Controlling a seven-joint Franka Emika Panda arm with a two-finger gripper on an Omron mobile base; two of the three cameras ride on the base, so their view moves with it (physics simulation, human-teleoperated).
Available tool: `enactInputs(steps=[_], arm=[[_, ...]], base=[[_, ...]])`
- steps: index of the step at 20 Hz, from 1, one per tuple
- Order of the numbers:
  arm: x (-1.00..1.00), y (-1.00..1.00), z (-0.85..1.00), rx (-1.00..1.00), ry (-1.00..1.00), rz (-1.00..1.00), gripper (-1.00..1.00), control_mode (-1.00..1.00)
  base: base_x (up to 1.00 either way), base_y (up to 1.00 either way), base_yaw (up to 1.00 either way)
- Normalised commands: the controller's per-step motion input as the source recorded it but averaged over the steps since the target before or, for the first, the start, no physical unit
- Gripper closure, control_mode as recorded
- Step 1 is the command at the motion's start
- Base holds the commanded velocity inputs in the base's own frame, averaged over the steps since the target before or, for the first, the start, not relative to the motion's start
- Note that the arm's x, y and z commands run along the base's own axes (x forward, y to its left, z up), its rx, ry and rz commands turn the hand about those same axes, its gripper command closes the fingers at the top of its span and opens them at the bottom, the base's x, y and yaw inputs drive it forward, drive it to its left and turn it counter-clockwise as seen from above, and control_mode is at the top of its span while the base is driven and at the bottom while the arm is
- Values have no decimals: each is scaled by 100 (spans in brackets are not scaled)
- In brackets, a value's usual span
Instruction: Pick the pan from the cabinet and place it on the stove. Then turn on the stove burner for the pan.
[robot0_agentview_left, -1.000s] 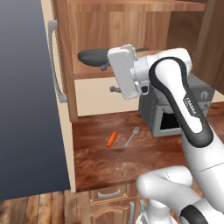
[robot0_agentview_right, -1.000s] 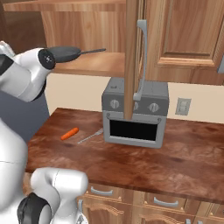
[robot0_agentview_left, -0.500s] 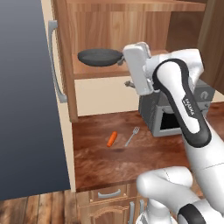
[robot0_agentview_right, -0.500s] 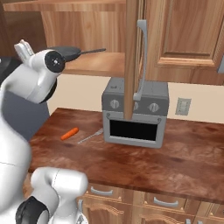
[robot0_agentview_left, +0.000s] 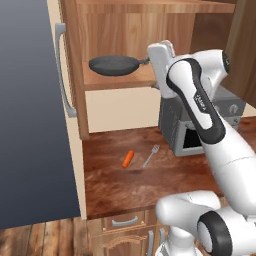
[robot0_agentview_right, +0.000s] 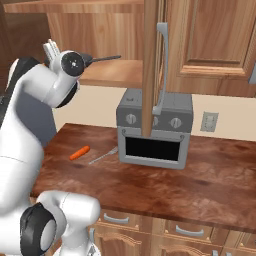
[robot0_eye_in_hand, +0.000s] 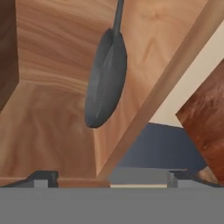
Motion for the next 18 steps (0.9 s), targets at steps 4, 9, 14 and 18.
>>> enactInputs(steps=[4, 9, 14, 18], arm=[[52, -44, 8, 0, 3, -9, -100, -100], [42, -43, 4, 0, 0, -6, -100, -100], [43, -36, 0, 0, 0, -5, -100, -100], [45, -25, -1, 0, 0, -4, -100, -100]], base=[[0, 0, 0], [0, 0, 0], [0, 0, 0], [0, 0, 0]])
